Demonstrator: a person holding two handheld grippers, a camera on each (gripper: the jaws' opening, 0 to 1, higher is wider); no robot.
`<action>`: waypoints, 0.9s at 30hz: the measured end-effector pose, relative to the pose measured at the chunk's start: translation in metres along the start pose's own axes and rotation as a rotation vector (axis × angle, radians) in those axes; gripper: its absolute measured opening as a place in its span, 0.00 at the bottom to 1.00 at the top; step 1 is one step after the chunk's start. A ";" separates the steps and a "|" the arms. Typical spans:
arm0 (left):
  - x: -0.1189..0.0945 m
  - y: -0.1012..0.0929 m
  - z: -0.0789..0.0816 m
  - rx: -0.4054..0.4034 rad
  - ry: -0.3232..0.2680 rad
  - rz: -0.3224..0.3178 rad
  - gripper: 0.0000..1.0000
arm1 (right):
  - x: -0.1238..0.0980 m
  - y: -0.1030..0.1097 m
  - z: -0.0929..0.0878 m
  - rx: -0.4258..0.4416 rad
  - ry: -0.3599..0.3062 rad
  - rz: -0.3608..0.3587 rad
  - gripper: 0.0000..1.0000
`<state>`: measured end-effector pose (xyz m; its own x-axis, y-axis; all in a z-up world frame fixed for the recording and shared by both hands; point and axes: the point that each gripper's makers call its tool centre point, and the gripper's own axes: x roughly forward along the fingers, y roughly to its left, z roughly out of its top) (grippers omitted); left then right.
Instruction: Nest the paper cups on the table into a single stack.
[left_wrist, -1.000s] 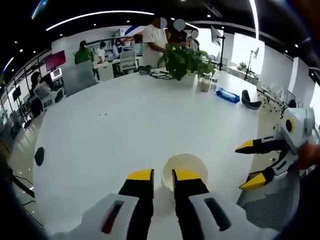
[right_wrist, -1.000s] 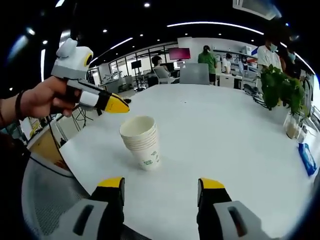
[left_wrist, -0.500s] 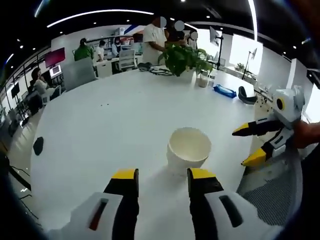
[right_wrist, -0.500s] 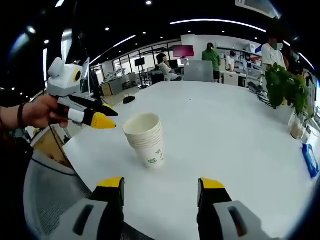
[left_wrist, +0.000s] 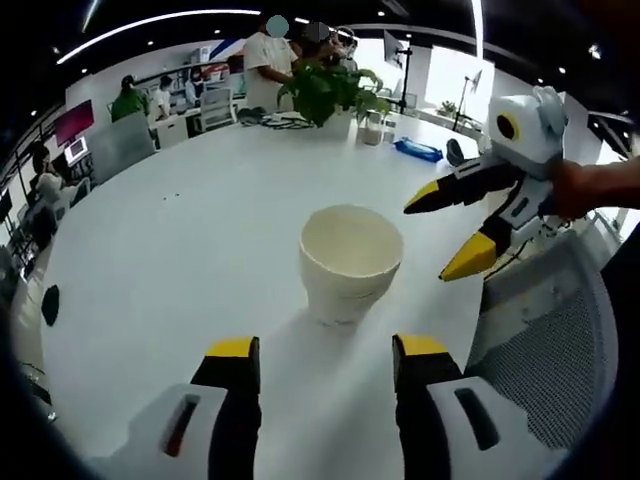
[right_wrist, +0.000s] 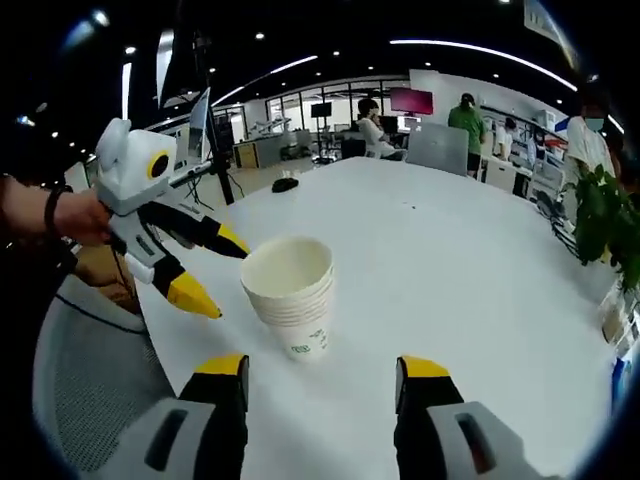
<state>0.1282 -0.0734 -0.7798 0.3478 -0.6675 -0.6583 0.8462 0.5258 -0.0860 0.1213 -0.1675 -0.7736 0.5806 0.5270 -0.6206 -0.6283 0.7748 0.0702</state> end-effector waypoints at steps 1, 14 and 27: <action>0.000 -0.002 0.005 0.008 -0.002 -0.010 0.53 | 0.005 0.000 0.003 -0.022 0.006 0.014 0.59; 0.027 0.010 0.012 0.179 0.013 -0.063 0.46 | 0.044 0.025 0.013 -0.387 0.119 0.170 0.56; 0.032 0.002 0.023 0.308 0.037 -0.097 0.36 | 0.057 0.020 0.022 -0.455 0.132 0.198 0.46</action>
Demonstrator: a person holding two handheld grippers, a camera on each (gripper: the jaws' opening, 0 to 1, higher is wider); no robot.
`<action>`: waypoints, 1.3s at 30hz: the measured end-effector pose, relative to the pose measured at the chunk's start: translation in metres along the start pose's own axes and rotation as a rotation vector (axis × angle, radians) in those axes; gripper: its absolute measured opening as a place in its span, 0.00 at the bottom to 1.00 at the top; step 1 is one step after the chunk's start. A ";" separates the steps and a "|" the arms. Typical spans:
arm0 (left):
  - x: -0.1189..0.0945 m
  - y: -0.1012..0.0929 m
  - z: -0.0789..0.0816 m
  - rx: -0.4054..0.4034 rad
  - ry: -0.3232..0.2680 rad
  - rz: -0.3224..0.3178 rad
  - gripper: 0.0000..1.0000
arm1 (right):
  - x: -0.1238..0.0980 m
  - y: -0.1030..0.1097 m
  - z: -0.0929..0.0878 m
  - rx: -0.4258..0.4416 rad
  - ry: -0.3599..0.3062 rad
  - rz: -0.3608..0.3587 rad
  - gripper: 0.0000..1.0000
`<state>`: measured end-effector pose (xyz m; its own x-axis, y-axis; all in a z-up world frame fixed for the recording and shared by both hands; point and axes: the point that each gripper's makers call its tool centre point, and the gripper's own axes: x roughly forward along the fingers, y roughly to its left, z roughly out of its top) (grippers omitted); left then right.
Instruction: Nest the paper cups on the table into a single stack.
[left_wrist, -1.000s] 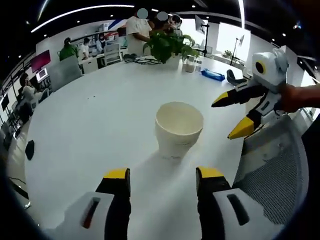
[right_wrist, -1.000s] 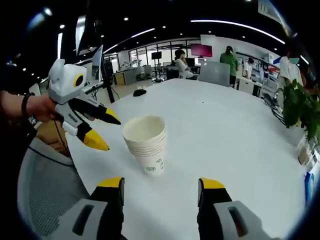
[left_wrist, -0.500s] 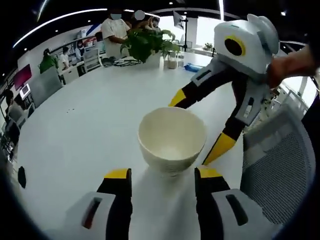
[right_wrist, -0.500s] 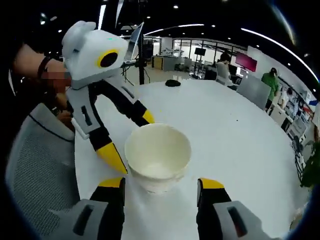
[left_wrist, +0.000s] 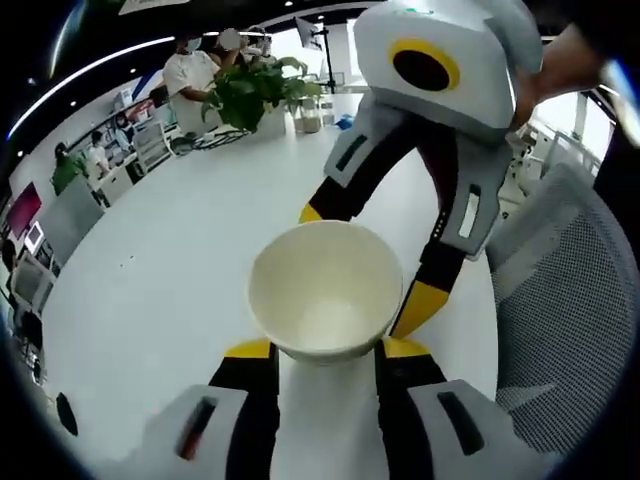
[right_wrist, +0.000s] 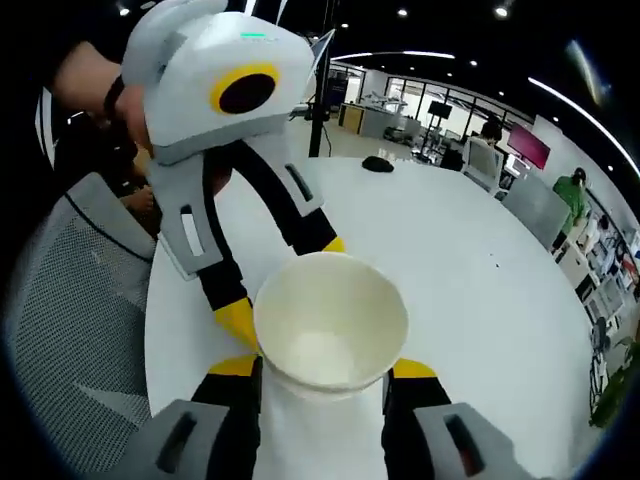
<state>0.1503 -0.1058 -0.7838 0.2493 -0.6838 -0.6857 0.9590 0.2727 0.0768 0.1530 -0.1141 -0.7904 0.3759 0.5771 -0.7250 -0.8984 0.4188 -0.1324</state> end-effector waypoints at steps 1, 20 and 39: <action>-0.001 0.003 0.001 -0.001 -0.003 0.003 0.36 | 0.000 -0.001 0.001 -0.002 0.000 -0.001 0.46; -0.021 0.100 -0.009 -0.121 -0.023 0.112 0.30 | 0.048 -0.066 0.061 -0.011 -0.058 0.020 0.44; -0.015 0.119 -0.033 -0.188 0.003 0.106 0.27 | 0.072 -0.073 0.065 0.025 -0.040 0.066 0.47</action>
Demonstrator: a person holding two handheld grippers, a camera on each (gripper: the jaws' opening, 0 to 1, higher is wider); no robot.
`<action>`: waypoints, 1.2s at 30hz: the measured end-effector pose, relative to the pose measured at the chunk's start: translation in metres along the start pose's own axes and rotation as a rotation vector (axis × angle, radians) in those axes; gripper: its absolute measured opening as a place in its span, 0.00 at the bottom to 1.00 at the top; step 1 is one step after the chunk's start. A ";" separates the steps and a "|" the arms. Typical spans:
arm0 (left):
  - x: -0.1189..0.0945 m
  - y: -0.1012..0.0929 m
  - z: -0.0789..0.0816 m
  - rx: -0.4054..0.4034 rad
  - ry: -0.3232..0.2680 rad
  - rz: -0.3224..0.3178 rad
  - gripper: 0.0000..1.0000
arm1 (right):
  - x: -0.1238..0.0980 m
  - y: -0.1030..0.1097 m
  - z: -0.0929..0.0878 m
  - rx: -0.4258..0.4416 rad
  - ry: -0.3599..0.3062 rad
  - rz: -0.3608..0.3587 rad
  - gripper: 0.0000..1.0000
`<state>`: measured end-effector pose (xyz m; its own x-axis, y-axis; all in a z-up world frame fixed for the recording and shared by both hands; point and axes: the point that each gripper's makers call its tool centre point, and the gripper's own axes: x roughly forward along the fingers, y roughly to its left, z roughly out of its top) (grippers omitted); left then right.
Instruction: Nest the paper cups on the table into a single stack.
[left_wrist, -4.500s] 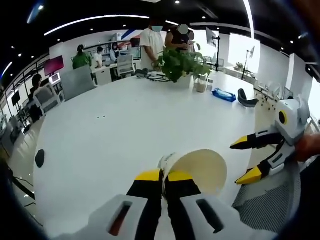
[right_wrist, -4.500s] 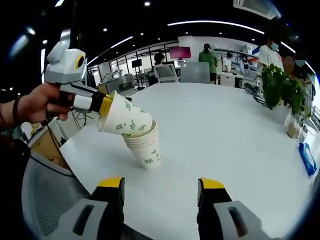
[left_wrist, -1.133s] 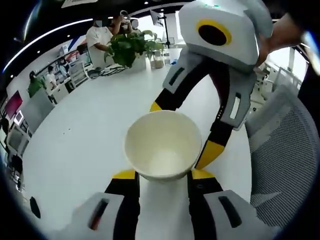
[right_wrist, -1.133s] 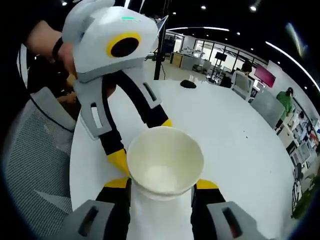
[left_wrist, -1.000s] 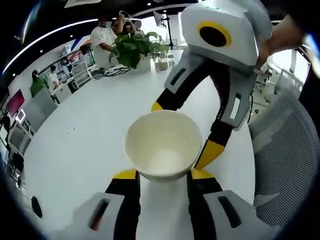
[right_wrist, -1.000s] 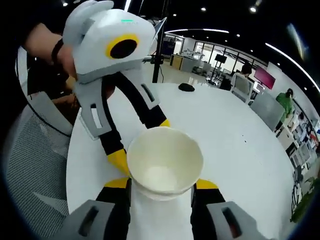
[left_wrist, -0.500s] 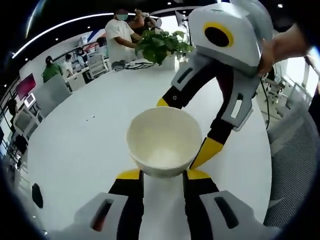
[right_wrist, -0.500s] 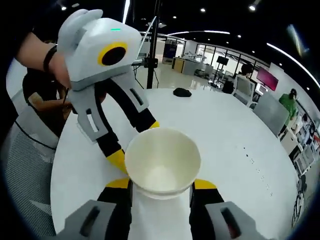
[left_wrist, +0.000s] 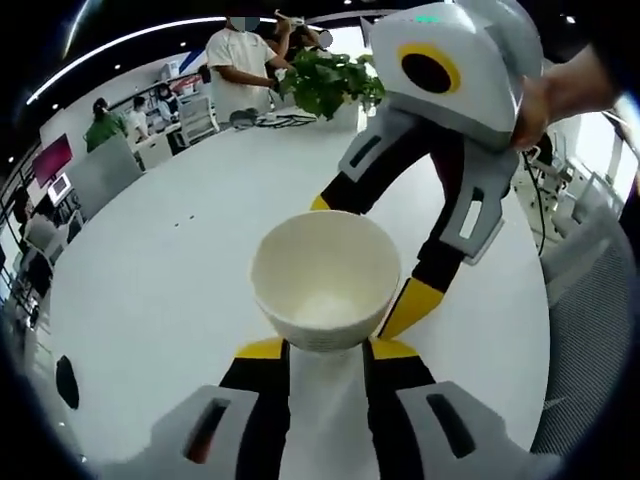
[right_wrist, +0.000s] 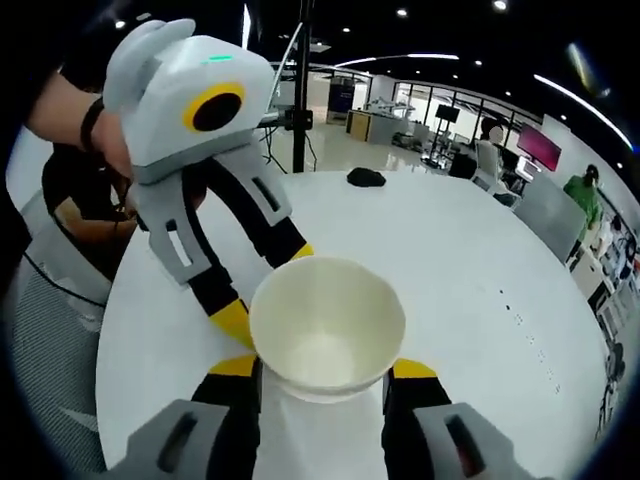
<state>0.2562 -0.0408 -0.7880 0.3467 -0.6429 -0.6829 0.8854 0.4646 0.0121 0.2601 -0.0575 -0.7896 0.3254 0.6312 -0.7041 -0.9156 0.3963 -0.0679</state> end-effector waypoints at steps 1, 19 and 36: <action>0.001 0.002 -0.002 -0.005 0.002 0.000 0.27 | 0.000 0.000 0.000 0.001 -0.001 -0.001 0.47; -0.038 -0.026 -0.032 -0.246 -0.090 0.090 0.46 | -0.040 0.019 -0.053 0.335 -0.056 -0.129 0.64; -0.082 -0.093 -0.064 -0.375 -0.181 0.159 0.53 | -0.099 0.075 -0.099 0.440 -0.099 -0.217 0.70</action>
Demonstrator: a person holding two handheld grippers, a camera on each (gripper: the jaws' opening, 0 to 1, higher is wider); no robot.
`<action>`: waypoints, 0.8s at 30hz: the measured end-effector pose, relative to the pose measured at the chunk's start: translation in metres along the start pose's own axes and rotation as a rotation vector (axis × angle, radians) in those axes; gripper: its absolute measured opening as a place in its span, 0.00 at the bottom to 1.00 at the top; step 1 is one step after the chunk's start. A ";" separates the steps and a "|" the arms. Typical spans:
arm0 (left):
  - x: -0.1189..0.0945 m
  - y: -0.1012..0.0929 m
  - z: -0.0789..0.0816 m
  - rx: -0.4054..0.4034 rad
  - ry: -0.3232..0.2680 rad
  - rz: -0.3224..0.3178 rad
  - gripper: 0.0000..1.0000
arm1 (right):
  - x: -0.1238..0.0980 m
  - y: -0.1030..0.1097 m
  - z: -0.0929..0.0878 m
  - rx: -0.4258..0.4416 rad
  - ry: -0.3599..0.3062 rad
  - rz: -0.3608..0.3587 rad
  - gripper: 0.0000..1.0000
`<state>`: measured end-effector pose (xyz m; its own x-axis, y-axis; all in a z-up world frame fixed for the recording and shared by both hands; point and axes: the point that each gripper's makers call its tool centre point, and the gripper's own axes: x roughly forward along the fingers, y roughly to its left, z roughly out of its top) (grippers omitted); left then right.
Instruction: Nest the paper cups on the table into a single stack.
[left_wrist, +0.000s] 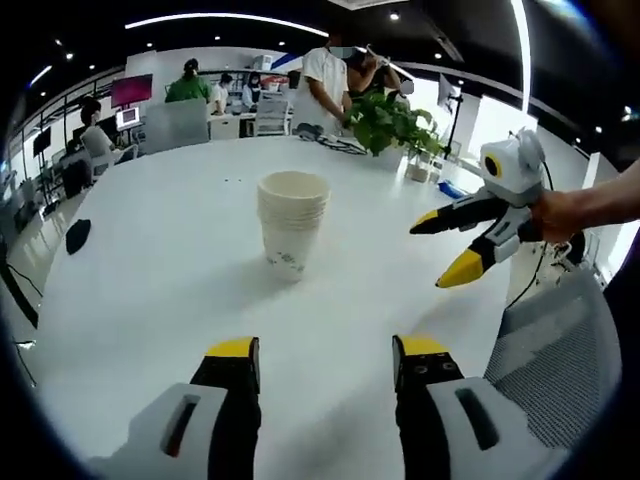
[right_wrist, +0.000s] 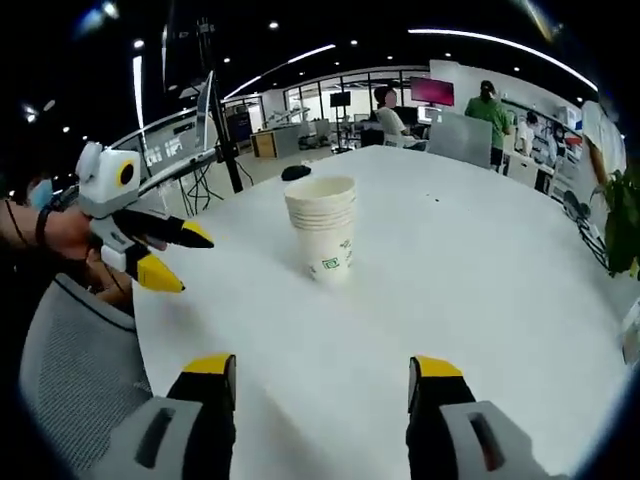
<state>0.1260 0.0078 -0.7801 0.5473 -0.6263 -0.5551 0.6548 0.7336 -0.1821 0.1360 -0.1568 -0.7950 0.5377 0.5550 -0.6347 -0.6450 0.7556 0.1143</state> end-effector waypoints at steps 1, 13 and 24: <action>-0.002 0.001 -0.002 -0.002 -0.001 0.004 0.53 | -0.001 0.001 -0.001 0.001 -0.001 -0.001 0.70; -0.029 -0.005 -0.008 -0.057 -0.076 0.039 0.57 | -0.026 0.010 -0.013 0.038 -0.051 -0.033 0.71; -0.043 -0.007 -0.011 -0.067 -0.081 0.070 0.58 | -0.050 0.027 -0.020 0.097 -0.092 -0.039 0.76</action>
<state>0.0922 0.0328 -0.7641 0.6324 -0.5903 -0.5016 0.5789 0.7904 -0.2003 0.0812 -0.1716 -0.7749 0.6116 0.5510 -0.5678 -0.5698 0.8046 0.1671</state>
